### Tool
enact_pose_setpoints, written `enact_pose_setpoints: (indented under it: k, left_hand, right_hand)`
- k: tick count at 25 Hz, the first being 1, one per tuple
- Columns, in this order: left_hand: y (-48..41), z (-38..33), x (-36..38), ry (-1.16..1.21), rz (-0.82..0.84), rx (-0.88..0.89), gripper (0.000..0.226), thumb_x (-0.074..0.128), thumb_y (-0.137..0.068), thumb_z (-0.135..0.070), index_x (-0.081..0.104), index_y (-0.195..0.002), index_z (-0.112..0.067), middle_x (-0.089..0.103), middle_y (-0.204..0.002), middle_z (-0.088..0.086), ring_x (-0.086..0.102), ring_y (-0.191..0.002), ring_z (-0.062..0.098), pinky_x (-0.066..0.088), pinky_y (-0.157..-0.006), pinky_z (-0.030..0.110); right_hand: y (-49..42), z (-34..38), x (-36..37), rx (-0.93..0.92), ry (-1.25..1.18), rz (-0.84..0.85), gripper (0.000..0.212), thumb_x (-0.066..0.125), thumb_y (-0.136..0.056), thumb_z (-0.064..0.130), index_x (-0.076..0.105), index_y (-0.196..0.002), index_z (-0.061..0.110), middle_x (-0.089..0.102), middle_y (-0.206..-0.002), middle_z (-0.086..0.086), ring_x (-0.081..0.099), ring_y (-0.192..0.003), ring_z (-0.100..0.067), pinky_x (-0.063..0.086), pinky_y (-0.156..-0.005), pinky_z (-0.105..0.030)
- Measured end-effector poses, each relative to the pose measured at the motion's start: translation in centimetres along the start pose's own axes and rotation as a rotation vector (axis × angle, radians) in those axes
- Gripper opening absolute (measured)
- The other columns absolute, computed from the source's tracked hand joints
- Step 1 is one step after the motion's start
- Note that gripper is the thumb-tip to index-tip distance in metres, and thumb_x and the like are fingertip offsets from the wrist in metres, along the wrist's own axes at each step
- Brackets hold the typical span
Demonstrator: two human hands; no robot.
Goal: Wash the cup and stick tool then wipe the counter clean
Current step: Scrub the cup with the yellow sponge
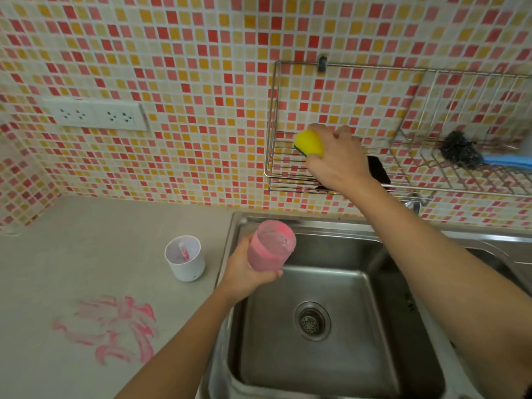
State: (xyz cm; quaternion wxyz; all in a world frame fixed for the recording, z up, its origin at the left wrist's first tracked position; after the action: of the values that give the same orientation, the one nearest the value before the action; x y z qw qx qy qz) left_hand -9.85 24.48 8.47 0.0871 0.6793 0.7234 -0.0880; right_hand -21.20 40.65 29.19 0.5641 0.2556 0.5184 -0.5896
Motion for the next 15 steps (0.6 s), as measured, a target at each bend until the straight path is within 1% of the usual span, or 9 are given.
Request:
enact_pose_setpoints:
  k: [2, 3, 4, 5, 9, 10, 11, 13, 15]
  left_hand:
    - [-0.2, -0.2, 0.5, -0.003, -0.010, 0.016, 0.085, 0.090, -0.052, -0.026, 0.045, -0.124, -0.035, 0.057, -0.118, -0.008, 0.058, -0.107, 0.009, 0.055, -0.084, 0.028]
    - [-0.3, -0.4, 0.8, -0.008, -0.012, 0.019, 0.085, 0.090, -0.050, -0.027, 0.046, -0.123, -0.034, 0.056, -0.118, -0.006, 0.058, -0.106, 0.010, 0.055, -0.083, 0.027]
    - [-0.3, -0.5, 1.2, -0.018, -0.015, 0.021, 0.084, 0.090, -0.049, -0.028, 0.047, -0.121, -0.033, 0.056, -0.118, -0.005, 0.058, -0.106, 0.011, 0.054, -0.082, 0.025]
    - [-0.3, -0.8, 1.7, -0.028, -0.011, 0.023, 0.083, 0.090, -0.049, -0.028, 0.047, -0.120, -0.033, 0.055, -0.117, -0.006, 0.058, -0.105, 0.011, 0.053, -0.081, 0.024]
    - [0.0, -1.1, 3.9, -0.054, 0.037, 0.031, 0.078, 0.090, -0.052, -0.014, 0.046, -0.115, -0.025, 0.057, -0.109, -0.010, 0.059, -0.099, 0.008, 0.051, -0.072, 0.015]
    - [0.0, -0.8, 4.5, -0.054, 0.053, 0.029, 0.076, 0.090, -0.052, -0.013, 0.046, -0.113, -0.023, 0.059, -0.107, -0.009, 0.060, -0.099, 0.009, 0.052, -0.072, 0.016]
    - [0.0, -0.6, 5.0, -0.060, 0.064, 0.026, 0.075, 0.090, -0.052, -0.013, 0.046, -0.111, -0.022, 0.060, -0.106, -0.008, 0.062, -0.098, 0.010, 0.053, -0.073, 0.018]
    - [0.3, -0.2, 5.9, -0.081, 0.071, 0.021, 0.073, 0.090, -0.051, -0.016, 0.045, -0.109, -0.024, 0.062, -0.104, -0.008, 0.063, -0.097, 0.010, 0.054, -0.076, 0.023]
    - [0.6, 0.1, 6.7, -0.093, 0.077, 0.026, 0.075, 0.089, -0.050, -0.017, 0.044, -0.109, -0.028, 0.062, -0.106, -0.010, 0.062, -0.098, 0.008, 0.054, -0.079, 0.025]
  right_hand:
    - [4.6, -0.3, -2.6, -0.146, -0.016, -0.176, 0.068, 0.042, -0.072, 0.031, 0.034, -0.139, 0.028, 0.040, -0.125, -0.019, 0.050, -0.100, -0.036, 0.040, -0.072, -0.036]
    - [6.9, -0.6, -3.2, -0.219, -0.034, -0.207, 0.070, 0.040, -0.070, 0.030, 0.035, -0.140, 0.025, 0.040, -0.123, -0.019, 0.051, -0.090, -0.032, 0.039, -0.066, -0.031]
    - [8.9, -0.9, -3.1, -0.290, -0.050, -0.195, 0.072, 0.038, -0.069, 0.030, 0.035, -0.141, 0.022, 0.038, -0.122, -0.019, 0.049, -0.083, -0.028, 0.037, -0.063, -0.028]
    - [10.6, -1.4, -2.4, -0.353, -0.059, -0.143, 0.075, 0.036, -0.068, 0.031, 0.034, -0.142, 0.019, 0.036, -0.124, -0.018, 0.047, -0.083, -0.024, 0.037, -0.063, -0.026]
    - [14.4, -3.6, 3.6, -0.490, -0.013, 0.271, 0.080, 0.029, -0.071, 0.037, 0.020, -0.148, 0.021, 0.024, -0.140, -0.008, 0.047, -0.106, -0.024, 0.037, -0.068, -0.022]
    - [14.8, -3.9, 4.8, -0.510, -0.013, 0.332, 0.078, 0.028, -0.071, 0.038, 0.020, -0.148, 0.022, 0.024, -0.143, -0.005, 0.047, -0.111, -0.024, 0.040, -0.073, -0.025]
    - [15.2, -4.1, 5.7, -0.529, -0.020, 0.370, 0.076, 0.028, -0.072, 0.037, 0.023, -0.147, 0.023, 0.026, -0.145, -0.004, 0.046, -0.116, -0.024, 0.044, -0.081, -0.030]
    - [15.8, -4.5, 6.8, -0.565, -0.011, 0.432, 0.070, 0.031, -0.073, 0.036, 0.031, -0.142, 0.024, 0.031, -0.146, -0.003, 0.044, -0.122, -0.025, 0.045, -0.094, -0.041]
    - [16.2, -5.3, 7.6, -0.594, 0.023, 0.500, 0.065, 0.037, -0.076, 0.037, 0.035, -0.140, 0.025, 0.034, -0.145, -0.002, 0.045, -0.122, -0.024, 0.045, -0.095, -0.043]
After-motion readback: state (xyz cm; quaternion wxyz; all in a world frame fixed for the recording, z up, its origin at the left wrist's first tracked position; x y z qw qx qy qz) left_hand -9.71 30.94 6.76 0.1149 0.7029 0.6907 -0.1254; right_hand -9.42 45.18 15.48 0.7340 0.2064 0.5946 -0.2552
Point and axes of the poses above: each hand's wrist, its own y-axis away from the middle knuckle, its own x-axis out of the palm, z = x × y, the point moved 7 cm from there along -y, towards the middle knuckle
